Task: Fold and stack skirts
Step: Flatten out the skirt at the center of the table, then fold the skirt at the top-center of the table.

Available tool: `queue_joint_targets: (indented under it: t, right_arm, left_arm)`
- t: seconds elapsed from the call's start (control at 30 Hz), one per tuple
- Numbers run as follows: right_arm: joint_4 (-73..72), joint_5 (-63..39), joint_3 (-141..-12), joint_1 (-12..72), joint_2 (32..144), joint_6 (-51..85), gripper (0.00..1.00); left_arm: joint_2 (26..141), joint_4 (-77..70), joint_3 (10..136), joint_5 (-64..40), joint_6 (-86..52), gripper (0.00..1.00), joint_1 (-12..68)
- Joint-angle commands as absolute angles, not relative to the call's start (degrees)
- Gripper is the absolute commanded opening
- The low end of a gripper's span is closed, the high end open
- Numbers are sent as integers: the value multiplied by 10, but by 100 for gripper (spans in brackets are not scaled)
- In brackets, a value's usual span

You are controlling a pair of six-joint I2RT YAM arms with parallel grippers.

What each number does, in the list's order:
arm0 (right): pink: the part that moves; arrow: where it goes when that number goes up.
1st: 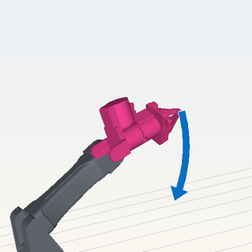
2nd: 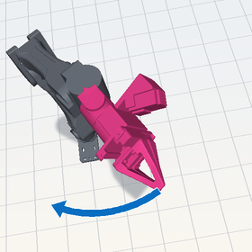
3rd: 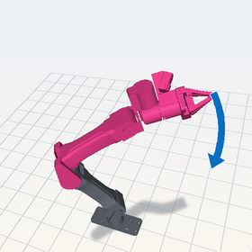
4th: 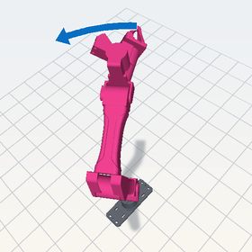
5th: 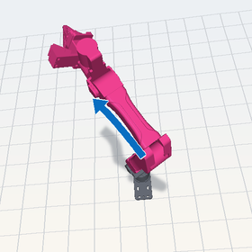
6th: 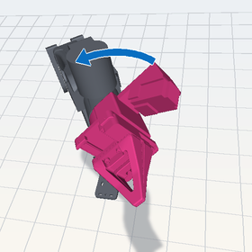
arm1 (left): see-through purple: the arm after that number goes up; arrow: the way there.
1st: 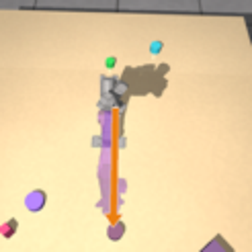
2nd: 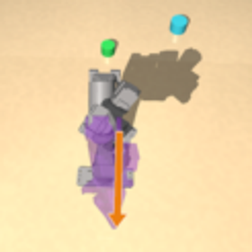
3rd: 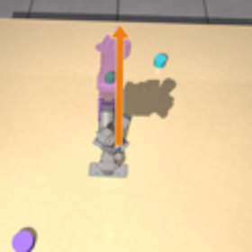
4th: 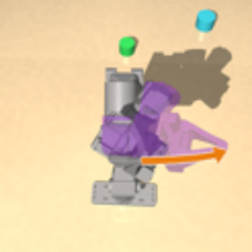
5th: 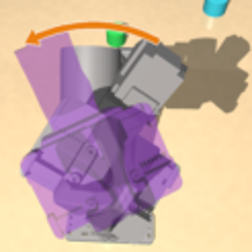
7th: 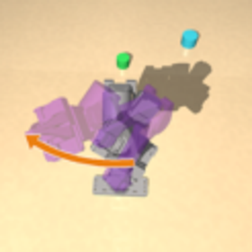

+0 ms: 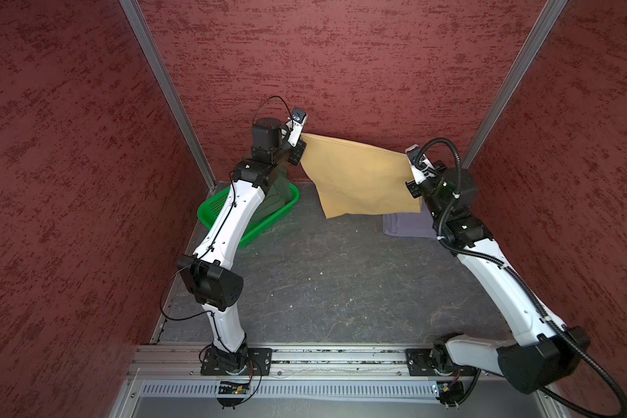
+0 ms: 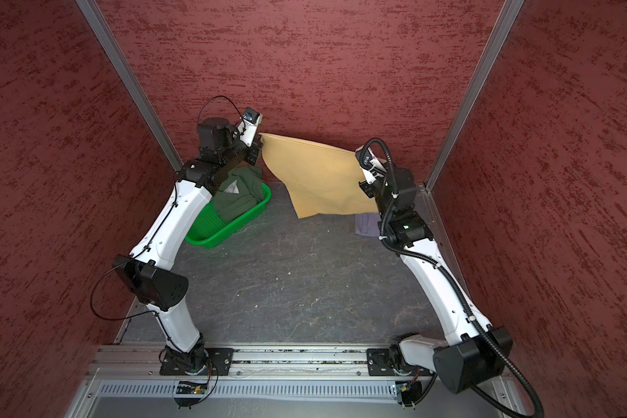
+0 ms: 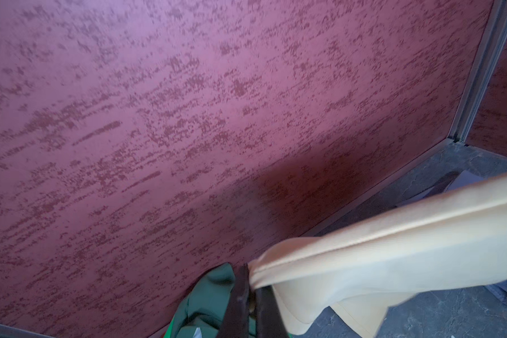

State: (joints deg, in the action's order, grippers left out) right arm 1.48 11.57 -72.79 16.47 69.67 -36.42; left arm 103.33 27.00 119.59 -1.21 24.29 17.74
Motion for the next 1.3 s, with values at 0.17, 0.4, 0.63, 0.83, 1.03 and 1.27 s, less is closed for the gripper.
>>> queue_joint_targets:
  t: [0.17,0.4,0.63,0.83,1.03,1.27]
  right_arm:
    - [24,54,-540,149,551,-299,0]
    - [81,-56,-429,176,496,-162,0]
    - [117,-125,-339,239,465,-50,0]
    - [124,-161,-299,310,459,9,0]
    - [106,-180,-300,350,505,43,0]
    - [94,-82,-312,350,544,87,0]
  left_arm:
    - [901,234,964,-25,253,0,160]
    - [760,205,717,-12,214,0,164]
    - [684,225,590,124,131,0,167]
    - [641,230,529,192,102,0,170]
    - [644,222,516,248,122,0,178]
    - [710,158,558,222,168,0,190]
